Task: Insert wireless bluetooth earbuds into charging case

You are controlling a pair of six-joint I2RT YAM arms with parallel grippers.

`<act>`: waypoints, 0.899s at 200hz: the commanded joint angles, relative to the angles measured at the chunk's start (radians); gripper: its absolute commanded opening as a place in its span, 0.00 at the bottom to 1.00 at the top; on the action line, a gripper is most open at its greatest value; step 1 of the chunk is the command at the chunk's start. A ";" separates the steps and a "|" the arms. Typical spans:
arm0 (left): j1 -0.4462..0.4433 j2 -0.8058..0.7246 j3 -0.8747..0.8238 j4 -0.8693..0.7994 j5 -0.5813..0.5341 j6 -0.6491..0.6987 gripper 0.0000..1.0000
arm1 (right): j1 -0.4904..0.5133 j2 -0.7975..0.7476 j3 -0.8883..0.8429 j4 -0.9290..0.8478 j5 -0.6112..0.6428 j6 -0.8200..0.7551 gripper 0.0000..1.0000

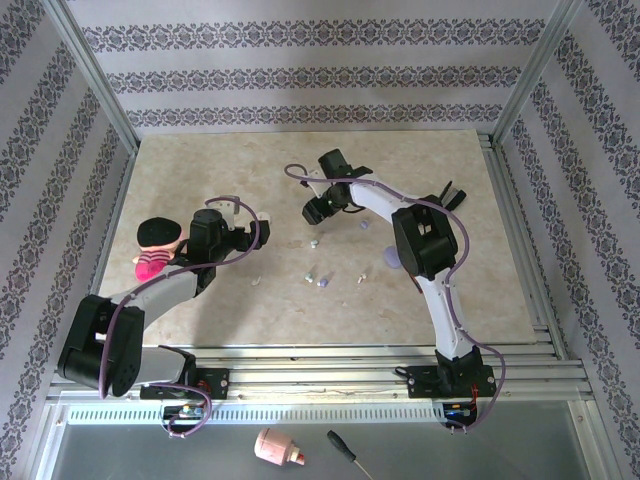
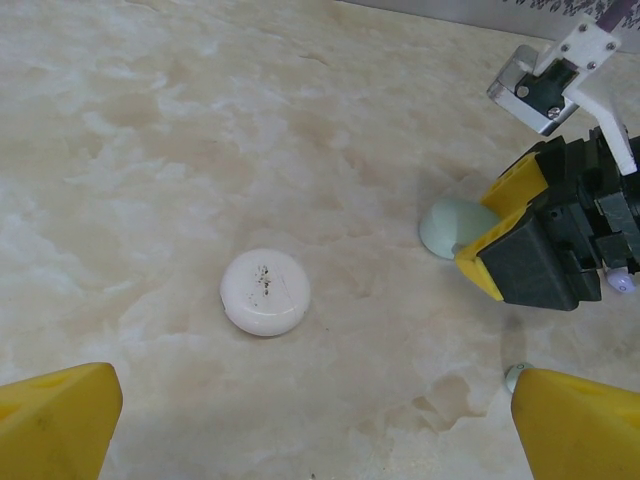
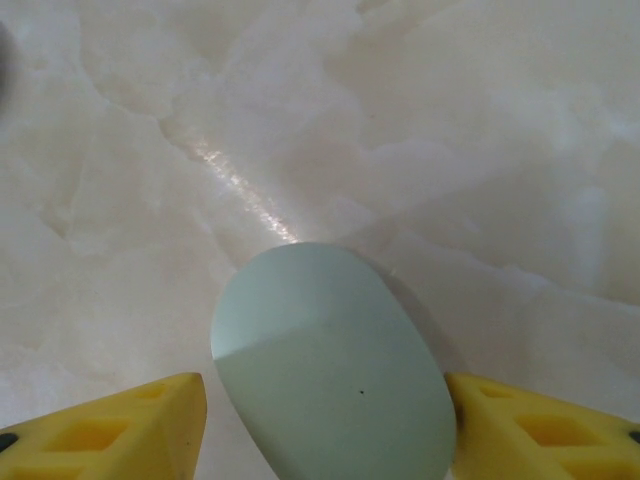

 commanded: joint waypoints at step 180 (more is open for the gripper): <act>-0.148 0.005 0.030 0.072 0.366 0.350 1.00 | -0.027 -0.460 -0.433 0.040 -0.217 -0.125 0.35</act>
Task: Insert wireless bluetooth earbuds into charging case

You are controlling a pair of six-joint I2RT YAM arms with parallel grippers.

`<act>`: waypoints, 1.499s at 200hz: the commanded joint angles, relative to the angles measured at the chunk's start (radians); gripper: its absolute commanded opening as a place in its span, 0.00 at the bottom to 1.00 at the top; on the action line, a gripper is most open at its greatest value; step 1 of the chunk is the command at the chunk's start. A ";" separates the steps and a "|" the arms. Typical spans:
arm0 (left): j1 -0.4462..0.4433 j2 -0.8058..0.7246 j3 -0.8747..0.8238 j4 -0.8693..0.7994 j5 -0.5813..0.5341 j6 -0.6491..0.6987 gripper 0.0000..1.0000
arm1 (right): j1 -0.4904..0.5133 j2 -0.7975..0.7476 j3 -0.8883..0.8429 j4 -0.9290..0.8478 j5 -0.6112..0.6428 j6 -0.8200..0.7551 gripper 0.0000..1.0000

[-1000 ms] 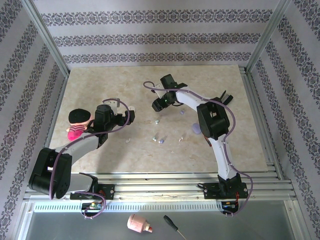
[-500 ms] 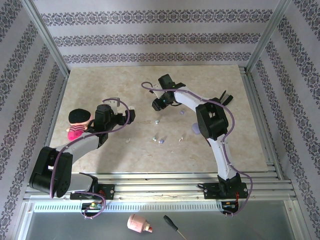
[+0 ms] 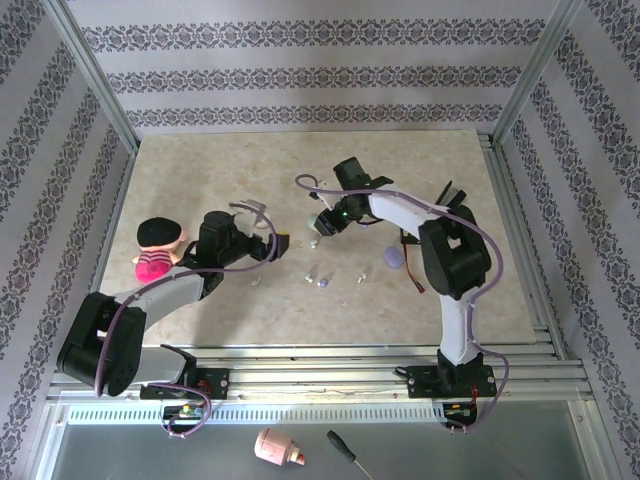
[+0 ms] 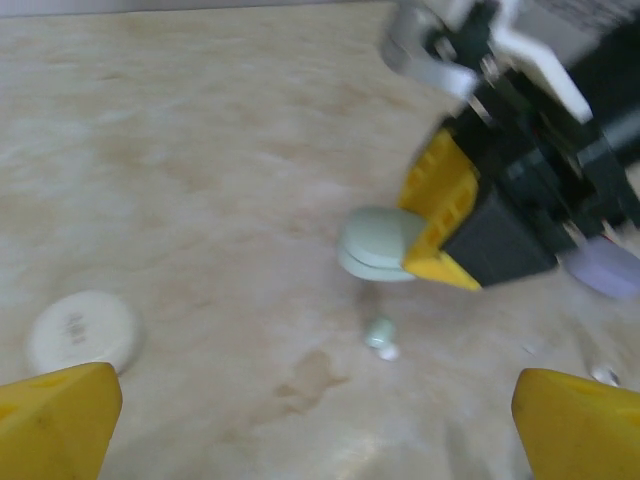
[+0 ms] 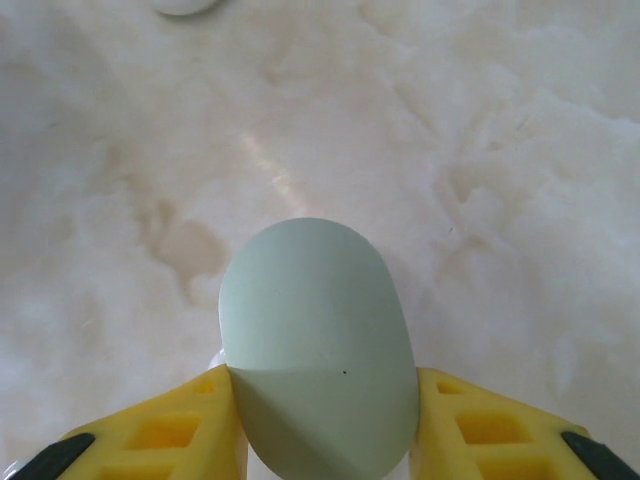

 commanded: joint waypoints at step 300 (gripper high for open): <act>-0.153 0.079 0.140 0.047 0.747 0.216 0.33 | 0.060 -0.514 -0.234 -0.245 -0.454 -0.156 0.32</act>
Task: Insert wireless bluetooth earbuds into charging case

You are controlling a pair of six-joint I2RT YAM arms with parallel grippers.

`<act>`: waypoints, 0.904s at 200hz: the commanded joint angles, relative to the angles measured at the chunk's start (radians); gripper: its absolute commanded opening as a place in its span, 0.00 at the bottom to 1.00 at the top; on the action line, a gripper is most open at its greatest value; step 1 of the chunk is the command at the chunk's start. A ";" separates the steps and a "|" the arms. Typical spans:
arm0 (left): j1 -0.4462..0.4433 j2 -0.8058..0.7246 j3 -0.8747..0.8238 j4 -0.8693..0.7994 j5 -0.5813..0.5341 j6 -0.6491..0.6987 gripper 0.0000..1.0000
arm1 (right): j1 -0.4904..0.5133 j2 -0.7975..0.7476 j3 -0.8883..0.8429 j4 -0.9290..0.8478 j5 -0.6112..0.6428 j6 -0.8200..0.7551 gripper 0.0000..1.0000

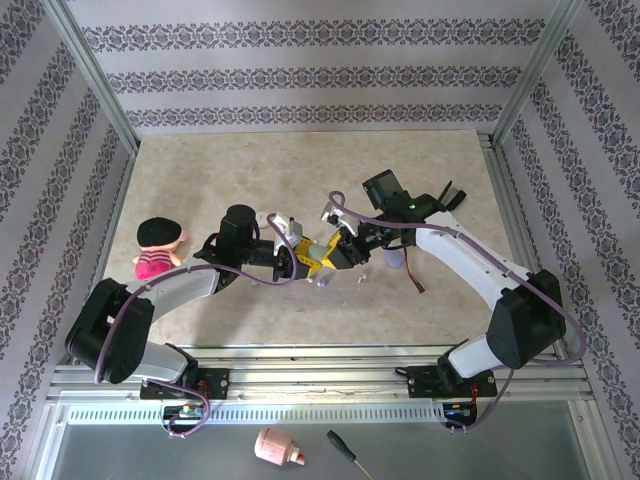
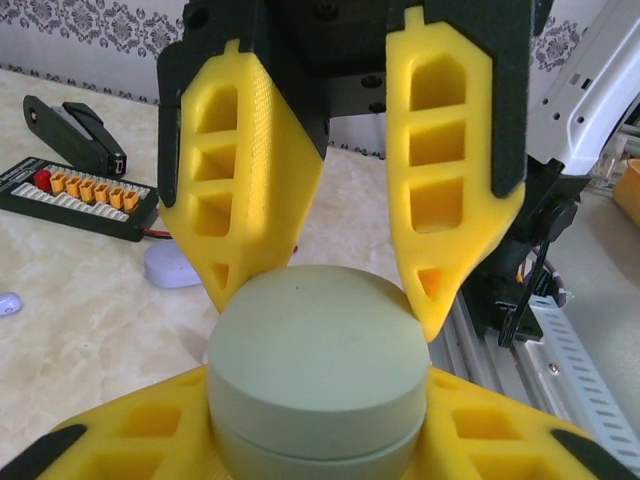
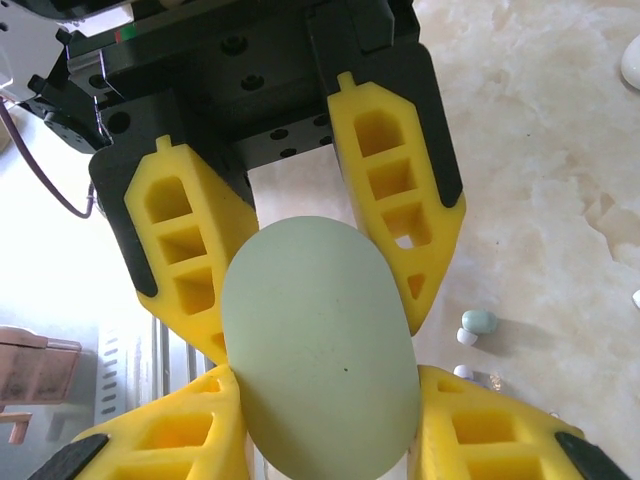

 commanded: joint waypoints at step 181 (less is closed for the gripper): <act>-0.022 0.028 -0.009 0.194 0.095 -0.116 0.24 | -0.044 -0.095 -0.060 0.184 0.091 0.100 0.59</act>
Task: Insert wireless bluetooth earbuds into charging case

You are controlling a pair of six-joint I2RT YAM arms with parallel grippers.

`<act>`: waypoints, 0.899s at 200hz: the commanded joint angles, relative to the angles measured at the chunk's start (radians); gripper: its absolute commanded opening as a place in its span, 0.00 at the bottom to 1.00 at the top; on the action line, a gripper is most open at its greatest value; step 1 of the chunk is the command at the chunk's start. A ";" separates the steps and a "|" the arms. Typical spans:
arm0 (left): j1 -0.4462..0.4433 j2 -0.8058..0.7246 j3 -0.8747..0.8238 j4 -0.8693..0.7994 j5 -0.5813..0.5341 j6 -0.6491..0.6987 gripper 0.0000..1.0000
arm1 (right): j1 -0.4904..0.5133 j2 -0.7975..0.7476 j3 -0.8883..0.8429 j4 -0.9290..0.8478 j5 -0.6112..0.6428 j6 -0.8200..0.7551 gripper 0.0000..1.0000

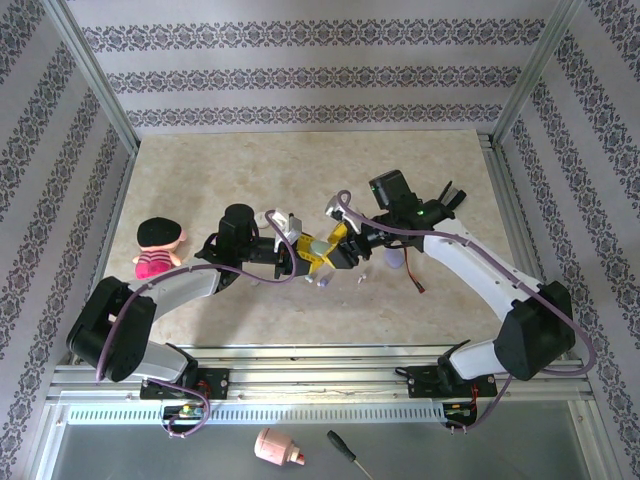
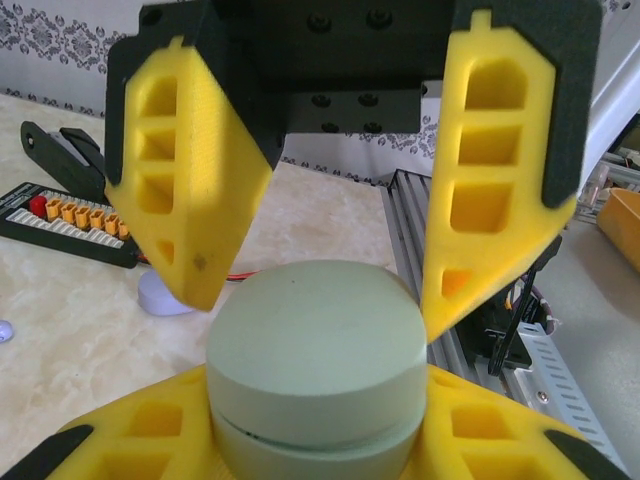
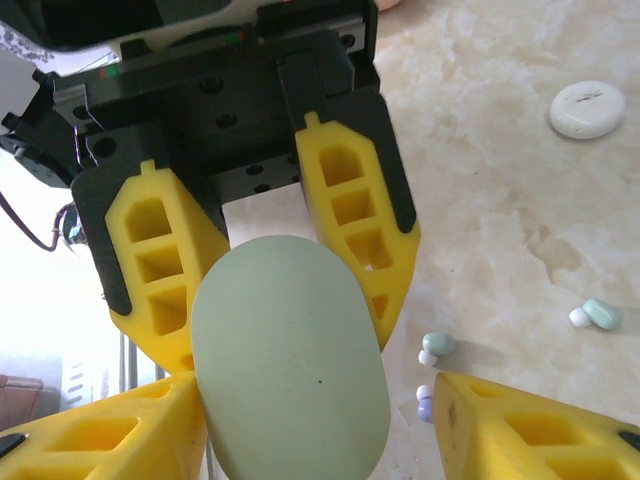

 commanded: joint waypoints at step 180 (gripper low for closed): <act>0.034 0.050 -0.068 0.273 -0.023 -0.058 0.25 | -0.070 -0.163 -0.104 0.222 0.039 0.121 0.75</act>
